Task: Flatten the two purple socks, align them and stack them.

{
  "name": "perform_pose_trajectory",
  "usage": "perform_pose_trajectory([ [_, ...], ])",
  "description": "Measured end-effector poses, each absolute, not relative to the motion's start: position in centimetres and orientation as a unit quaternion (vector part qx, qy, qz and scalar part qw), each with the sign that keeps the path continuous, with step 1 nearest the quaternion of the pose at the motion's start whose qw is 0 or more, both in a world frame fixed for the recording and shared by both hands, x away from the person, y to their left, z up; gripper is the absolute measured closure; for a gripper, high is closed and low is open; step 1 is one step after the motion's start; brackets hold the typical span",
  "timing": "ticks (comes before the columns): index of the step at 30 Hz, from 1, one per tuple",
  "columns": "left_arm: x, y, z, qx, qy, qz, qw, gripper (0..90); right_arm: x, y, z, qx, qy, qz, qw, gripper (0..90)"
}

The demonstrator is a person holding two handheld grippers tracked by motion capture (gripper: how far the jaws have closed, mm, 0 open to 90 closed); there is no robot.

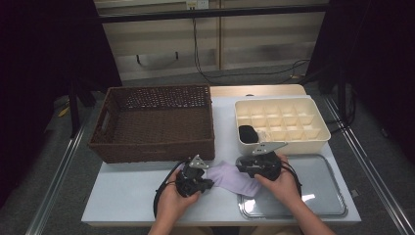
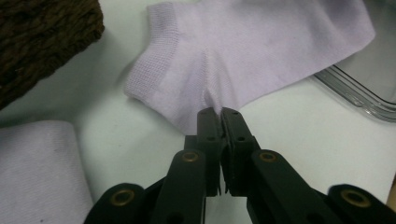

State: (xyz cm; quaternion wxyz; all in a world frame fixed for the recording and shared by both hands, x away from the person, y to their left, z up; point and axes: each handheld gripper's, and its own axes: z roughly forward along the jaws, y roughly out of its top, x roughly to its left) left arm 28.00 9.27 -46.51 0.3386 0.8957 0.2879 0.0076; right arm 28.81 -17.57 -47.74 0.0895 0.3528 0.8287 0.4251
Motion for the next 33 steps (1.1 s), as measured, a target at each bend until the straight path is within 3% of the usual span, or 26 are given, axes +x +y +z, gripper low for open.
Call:
perform_pose_trajectory([
  [2,28.3,9.6,-46.2,0.889,0.295,0.022,0.349,69.0,28.7,-17.2,-48.0,0.345,0.838,0.416,0.080,75.4],
  [4,28.7,10.2,-45.6,0.877,0.312,0.027,0.364,62.8,28.5,-17.0,-48.0,0.340,0.841,0.412,0.083,77.5],
  [9,29.5,10.8,-45.2,0.866,0.329,0.054,0.373,60.1,28.4,-16.9,-48.0,0.329,0.846,0.414,0.073,84.4],
  [16,30.2,9.6,-46.9,0.879,0.317,0.050,0.352,59.3,27.9,-16.6,-47.8,0.315,0.851,0.414,0.077,78.6],
  [20,30.2,9.5,-47.1,0.886,0.311,0.052,0.340,68.5,27.4,-16.9,-47.2,0.320,0.848,0.413,0.089,73.4],
  [21,30.1,9.5,-47.0,0.887,0.312,0.043,0.338,76.3,27.2,-17.0,-47.2,0.319,0.851,0.407,0.091,71.6],
  [24,29.7,9.4,-46.9,0.892,0.304,0.034,0.332,86.2,26.8,-17.2,-47.5,0.321,0.857,0.390,0.101,69.6],
  [30,29.3,9.7,-46.8,0.892,0.308,0.026,0.331,88.3,27.2,-17.7,-47.8,0.326,0.854,0.395,0.096,84.4],
  [33,29.1,9.8,-46.7,0.892,0.310,0.018,0.328,88.6,27.6,-17.7,-47.8,0.327,0.853,0.396,0.095,86.4],
])
